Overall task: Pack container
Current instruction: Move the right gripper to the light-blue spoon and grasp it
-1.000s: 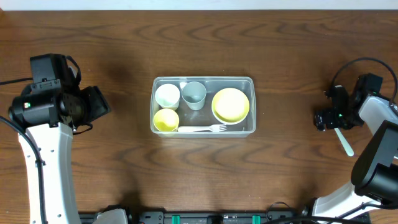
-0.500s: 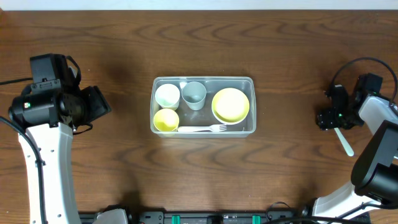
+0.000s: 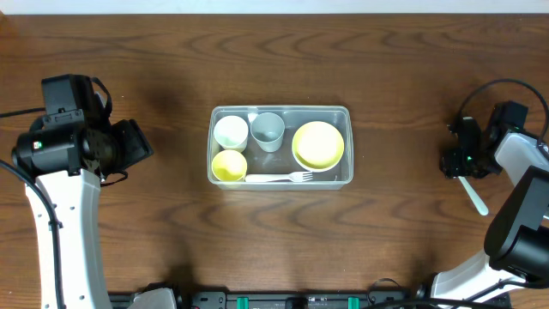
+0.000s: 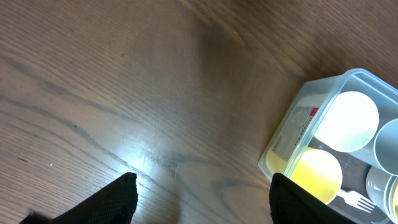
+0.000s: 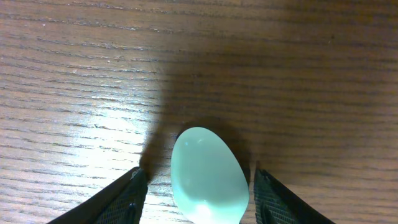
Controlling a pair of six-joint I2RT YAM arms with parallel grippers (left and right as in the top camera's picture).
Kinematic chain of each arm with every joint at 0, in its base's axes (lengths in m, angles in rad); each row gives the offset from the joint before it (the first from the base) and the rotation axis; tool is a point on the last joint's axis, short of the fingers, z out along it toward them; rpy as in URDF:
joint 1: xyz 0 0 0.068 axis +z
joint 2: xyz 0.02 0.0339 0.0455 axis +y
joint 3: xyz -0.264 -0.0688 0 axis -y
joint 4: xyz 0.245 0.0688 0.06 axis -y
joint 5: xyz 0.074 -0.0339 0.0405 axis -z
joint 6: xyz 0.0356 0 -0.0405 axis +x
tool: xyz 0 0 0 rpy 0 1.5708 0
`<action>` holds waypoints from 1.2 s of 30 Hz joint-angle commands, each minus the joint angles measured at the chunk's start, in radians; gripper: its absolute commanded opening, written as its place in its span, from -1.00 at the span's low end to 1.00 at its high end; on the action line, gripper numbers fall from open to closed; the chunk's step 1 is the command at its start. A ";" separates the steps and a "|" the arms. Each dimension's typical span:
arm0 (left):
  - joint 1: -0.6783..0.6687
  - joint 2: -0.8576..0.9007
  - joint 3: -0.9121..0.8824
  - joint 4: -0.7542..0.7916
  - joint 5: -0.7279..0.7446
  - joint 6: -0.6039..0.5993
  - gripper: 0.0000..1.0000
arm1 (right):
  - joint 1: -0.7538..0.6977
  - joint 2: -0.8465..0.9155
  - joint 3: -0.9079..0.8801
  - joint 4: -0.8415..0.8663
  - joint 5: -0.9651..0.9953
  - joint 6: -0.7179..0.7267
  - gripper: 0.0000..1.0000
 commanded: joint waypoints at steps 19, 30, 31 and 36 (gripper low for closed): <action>0.004 -0.002 -0.001 -0.004 -0.011 0.002 0.36 | -0.005 0.021 -0.004 -0.006 -0.023 0.009 -0.23; 0.004 -0.002 -0.001 -0.004 -0.011 0.002 0.36 | -0.005 0.022 -0.004 -0.006 -0.023 0.009 -0.49; 0.004 -0.002 -0.001 -0.004 -0.011 0.002 0.37 | -0.005 0.022 -0.004 -0.006 -0.023 0.009 -0.49; 0.004 -0.002 -0.001 -0.004 -0.011 0.002 0.36 | -0.005 0.021 -0.004 -0.002 -0.023 0.009 -0.62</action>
